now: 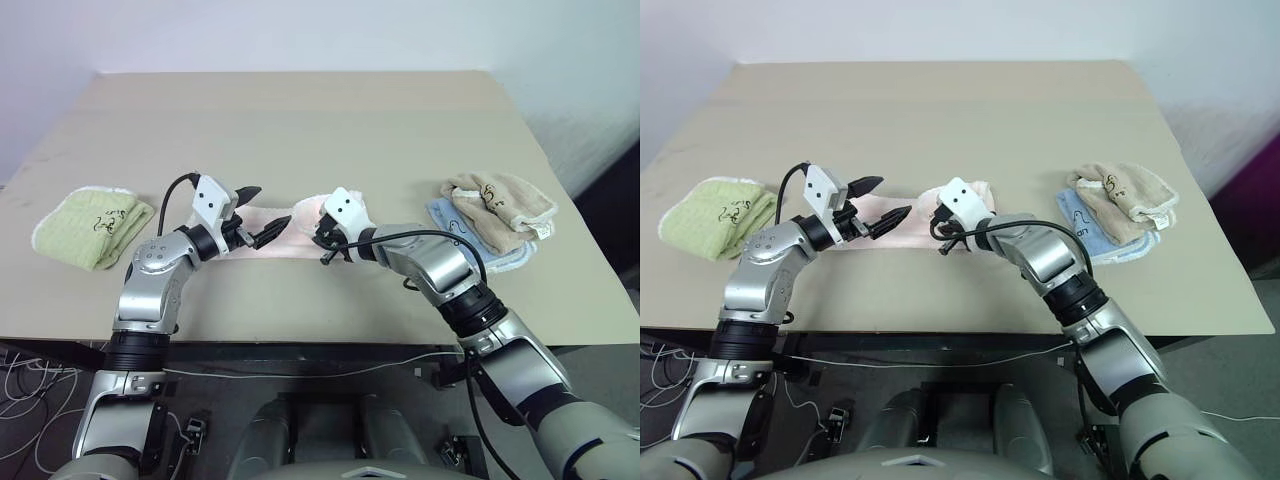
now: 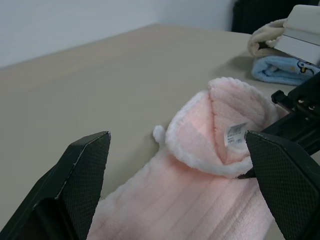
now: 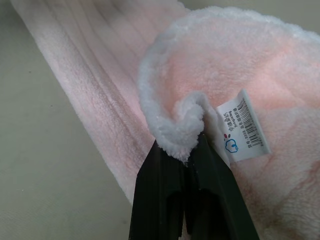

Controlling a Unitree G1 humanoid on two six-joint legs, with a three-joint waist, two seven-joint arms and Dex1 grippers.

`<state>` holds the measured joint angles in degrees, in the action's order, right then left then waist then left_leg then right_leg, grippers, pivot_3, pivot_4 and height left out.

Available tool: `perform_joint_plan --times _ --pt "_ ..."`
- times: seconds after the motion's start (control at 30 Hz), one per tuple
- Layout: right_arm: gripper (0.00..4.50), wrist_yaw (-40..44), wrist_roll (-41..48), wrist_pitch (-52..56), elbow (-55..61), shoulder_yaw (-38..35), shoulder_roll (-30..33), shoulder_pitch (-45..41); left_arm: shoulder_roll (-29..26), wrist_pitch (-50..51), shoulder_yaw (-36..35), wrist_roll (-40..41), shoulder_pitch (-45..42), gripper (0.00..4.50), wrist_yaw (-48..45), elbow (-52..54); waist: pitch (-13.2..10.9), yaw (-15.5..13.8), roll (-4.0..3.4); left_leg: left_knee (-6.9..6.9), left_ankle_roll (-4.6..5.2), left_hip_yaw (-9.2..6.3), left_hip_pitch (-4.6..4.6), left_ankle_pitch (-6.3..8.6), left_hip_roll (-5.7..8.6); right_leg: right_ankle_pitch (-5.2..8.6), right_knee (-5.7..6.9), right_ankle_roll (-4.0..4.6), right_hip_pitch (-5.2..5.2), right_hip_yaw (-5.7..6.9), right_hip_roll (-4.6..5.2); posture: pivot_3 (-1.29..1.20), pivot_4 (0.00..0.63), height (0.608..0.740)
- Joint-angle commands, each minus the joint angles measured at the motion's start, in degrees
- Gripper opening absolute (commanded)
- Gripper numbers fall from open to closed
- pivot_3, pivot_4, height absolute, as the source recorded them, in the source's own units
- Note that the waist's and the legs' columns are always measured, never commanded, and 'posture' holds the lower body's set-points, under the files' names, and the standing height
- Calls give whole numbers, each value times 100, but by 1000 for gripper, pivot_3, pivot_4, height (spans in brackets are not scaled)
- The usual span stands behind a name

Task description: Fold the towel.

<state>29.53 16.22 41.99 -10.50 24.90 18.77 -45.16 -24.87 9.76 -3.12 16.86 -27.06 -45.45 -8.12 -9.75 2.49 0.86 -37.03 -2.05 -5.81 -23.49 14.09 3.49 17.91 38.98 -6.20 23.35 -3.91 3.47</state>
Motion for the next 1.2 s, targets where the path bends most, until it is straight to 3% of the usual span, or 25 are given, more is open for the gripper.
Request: perform_joint_plan --times 0.03,0.37,0.67,0.77,0.93,1.1,1.2 --pt "993 229 -62 -26 185 -196 -84 -19 -69 -8 -94 70 -17 4500 22 210 0 -2 0 0 0 0 0 0 0 0 0 0 0 0 0 0 150 740" --pt "4377 431 -24 -39 1457 -691 132 299 -35 -29 -51 57 -76 4500 -3 135 0 -7 0 0 0 -1 -1 0 0 0 -1 0 0 0 2 0 150 740" --pt "4377 479 467 405 2860 -2200 1033 984 -9 -23 -54 79 19 4500 5 195 0 -56 0 0 0 -5 -1 1 2 0 -9 0 -9 4 6 0 150 740" --pt "3818 395 458 720 2747 -2596 1389 1257 16 -34 -30 75 -6 4500 -8 151 -1 -62 1 2 0 -6 -1 1 2 0 -10 0 -8 4 6 0 150 740" --pt "2092 302 308 658 2459 -2427 1385 1671 71 -70 35 41 -129 4500 -59 -2 -1 -31 2 4 0 -5 -1 1 1 0 -13 0 -10 4 5 0 150 740" --pt "354 147 -56 158 1764 -2052 1031 1536 79 -90 31 39 -229 4500 -93 -98 -1 -10 2 5 0 -5 -1 1 0 0 -13 0 -9 4 2 0 150 740" --pt "354 156 -224 -124 1412 -1898 874 1366 60 -88 26 38 -240 4500 -98 -103 -1 -12 2 3 0 -5 -1 0 1 0 -12 0 -10 4 2 0 150 740"
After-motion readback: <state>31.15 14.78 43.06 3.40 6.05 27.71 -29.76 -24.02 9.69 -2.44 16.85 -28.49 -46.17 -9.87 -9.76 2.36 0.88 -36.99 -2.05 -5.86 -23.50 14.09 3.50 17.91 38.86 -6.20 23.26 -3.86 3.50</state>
